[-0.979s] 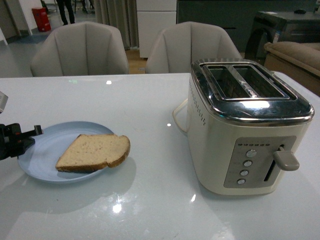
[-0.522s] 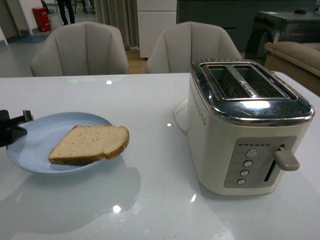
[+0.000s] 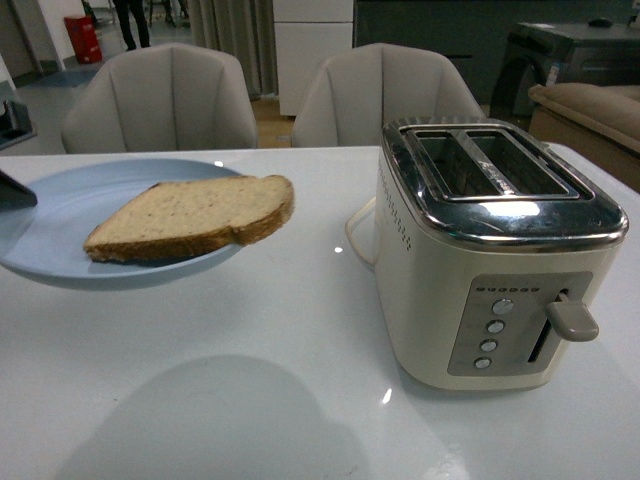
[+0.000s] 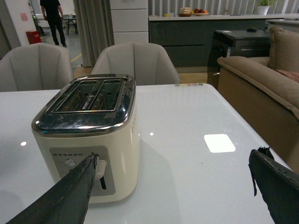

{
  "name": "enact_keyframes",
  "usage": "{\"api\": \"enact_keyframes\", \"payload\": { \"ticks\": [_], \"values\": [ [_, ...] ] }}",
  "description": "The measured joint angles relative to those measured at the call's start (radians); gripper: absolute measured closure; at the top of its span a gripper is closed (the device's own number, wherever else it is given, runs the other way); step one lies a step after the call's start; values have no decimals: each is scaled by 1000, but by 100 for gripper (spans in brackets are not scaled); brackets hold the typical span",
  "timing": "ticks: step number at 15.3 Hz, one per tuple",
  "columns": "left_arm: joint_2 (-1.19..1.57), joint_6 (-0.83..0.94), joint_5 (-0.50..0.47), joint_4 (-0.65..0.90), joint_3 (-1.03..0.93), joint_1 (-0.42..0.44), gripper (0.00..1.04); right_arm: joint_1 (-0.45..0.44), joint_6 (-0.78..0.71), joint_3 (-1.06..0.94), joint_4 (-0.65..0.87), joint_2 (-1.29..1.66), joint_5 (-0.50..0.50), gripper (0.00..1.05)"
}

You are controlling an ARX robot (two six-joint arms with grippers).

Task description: Left arm holds plate, right arm toasts bread

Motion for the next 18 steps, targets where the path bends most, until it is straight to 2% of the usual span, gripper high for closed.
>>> {"api": "enact_keyframes", "payload": {
  "ticks": [6, 8, 12, 18],
  "values": [
    [-241, -111, -121, -166, 52, -278, 103, 0, 0, 0, 0, 0, 0, 6],
    [-244, -130, -122, -217, 93, -327, 103, 0, 0, 0, 0, 0, 0, 6],
    [-214, -193, -97, -244, 125, -310, 103, 0, 0, 0, 0, 0, 0, 6],
    [-128, -197, -65, -166, 125, -263, 103, 0, 0, 0, 0, 0, 0, 6]
  ]
}}
